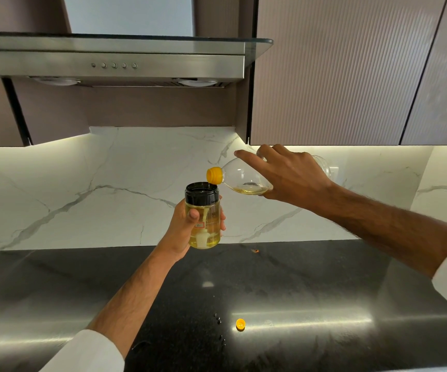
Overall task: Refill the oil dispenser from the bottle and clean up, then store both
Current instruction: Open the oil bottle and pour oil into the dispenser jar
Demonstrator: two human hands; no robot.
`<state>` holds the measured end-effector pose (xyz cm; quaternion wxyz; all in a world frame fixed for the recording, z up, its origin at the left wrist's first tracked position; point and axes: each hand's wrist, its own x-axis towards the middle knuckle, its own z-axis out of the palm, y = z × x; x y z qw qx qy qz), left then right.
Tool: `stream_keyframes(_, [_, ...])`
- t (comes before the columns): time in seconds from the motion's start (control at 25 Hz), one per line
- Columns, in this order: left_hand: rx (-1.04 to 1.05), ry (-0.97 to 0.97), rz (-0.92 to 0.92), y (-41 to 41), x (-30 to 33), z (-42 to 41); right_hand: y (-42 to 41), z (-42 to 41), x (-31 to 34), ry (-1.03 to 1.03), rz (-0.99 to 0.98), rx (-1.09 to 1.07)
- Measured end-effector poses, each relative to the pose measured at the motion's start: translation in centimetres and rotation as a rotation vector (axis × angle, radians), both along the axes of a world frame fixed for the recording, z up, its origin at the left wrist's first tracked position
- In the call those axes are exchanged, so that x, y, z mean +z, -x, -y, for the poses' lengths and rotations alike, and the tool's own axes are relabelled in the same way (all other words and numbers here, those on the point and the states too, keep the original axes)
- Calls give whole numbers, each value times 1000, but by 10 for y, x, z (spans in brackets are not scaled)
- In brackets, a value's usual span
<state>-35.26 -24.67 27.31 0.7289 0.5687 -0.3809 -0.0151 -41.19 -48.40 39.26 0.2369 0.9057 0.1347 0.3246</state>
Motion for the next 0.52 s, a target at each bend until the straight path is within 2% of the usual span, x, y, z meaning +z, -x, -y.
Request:
stream_keyframes(0.28, [5,-8,0,0,0,1,8,-1,1,-52,-72,-46])
stream_keyframes(0.52, [39,-9,-5,0,1,2,11,-1,-9,-218,-135,-34])
